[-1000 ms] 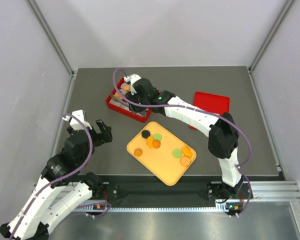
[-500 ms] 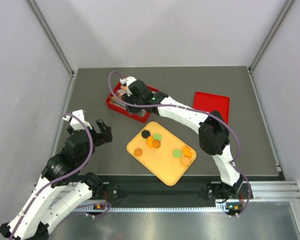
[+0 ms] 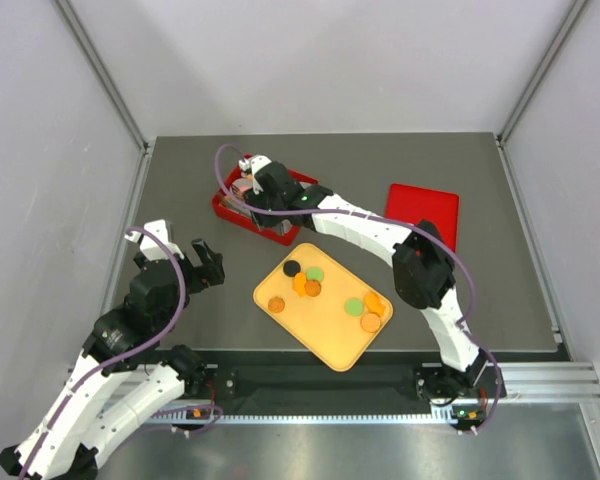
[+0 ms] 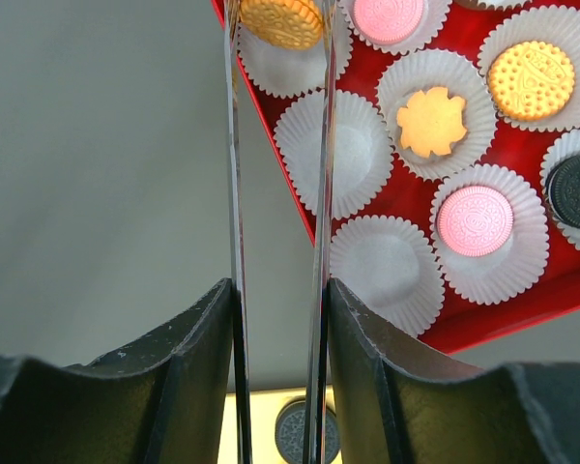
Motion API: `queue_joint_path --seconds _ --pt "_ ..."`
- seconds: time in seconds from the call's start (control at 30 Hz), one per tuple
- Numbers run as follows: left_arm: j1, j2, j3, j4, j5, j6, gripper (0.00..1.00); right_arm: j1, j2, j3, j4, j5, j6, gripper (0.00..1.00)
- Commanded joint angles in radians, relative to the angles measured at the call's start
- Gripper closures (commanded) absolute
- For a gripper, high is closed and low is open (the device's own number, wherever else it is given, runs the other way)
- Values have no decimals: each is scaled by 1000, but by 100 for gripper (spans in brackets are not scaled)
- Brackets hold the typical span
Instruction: Pack the cookies
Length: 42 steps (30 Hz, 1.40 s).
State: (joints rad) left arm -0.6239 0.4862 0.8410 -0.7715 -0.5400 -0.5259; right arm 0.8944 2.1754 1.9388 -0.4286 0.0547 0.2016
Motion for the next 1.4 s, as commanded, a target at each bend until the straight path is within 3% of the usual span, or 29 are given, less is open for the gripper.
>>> queue_joint_path --seconds 0.0,0.27,0.57,0.73,0.83,1.2,1.37 --pt "-3 -11 10 9 -8 -3 3 -6 -3 45 51 14 -5 59" --pt "-3 -14 10 8 -9 -3 3 -5 -6 37 51 23 -10 52" --pt "-3 -18 10 8 -12 -5 3 -5 -32 84 24 52 -31 52" --pt "-3 -26 9 6 -17 -6 3 -3 -124 86 -29 83 -48 52" --pt "-3 -24 7 8 -26 -9 3 4 -236 -18 -32 103 -36 53" --pt "-3 -21 7 5 -31 -14 3 98 -811 -668 -87 186 94 53" --pt "-3 -37 4 9 -21 -10 3 178 -937 -851 -166 244 195 54"
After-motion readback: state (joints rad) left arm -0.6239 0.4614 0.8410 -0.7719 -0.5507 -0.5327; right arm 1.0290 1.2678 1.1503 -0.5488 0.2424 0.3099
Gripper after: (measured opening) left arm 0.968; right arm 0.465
